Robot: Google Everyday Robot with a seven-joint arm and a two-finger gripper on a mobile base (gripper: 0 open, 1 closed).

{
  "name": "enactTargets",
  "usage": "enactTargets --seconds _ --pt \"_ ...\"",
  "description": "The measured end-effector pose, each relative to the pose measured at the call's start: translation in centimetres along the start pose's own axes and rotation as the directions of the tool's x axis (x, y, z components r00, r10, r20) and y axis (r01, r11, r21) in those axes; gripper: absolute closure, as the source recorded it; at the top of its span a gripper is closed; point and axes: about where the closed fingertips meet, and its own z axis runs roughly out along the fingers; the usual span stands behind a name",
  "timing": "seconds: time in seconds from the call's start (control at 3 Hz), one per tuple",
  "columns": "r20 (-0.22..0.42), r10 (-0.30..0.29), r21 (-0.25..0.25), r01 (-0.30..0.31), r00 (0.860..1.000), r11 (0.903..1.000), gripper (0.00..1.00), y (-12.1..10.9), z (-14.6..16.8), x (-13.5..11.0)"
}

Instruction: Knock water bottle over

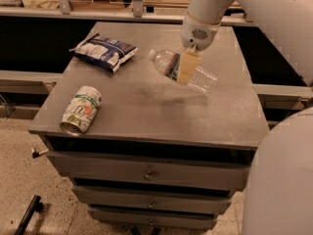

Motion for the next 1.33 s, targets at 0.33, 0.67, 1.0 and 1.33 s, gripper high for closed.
enactTargets --seconds 0.33,0.67,1.0,1.33 --pt "-0.064 -0.026 -0.048 0.023 0.998 0.9986 0.58 2.3 1.9 -0.6" --pt "-0.047 -0.023 -0.028 0.022 0.999 0.9994 0.35 1.6 1.9 -0.9" --pt "-0.038 -0.024 -0.017 0.023 0.999 0.9996 0.12 1.3 2.1 -1.2" --pt "-0.031 -0.024 -0.008 0.024 0.999 0.9997 0.00 1.0 2.3 -1.4"
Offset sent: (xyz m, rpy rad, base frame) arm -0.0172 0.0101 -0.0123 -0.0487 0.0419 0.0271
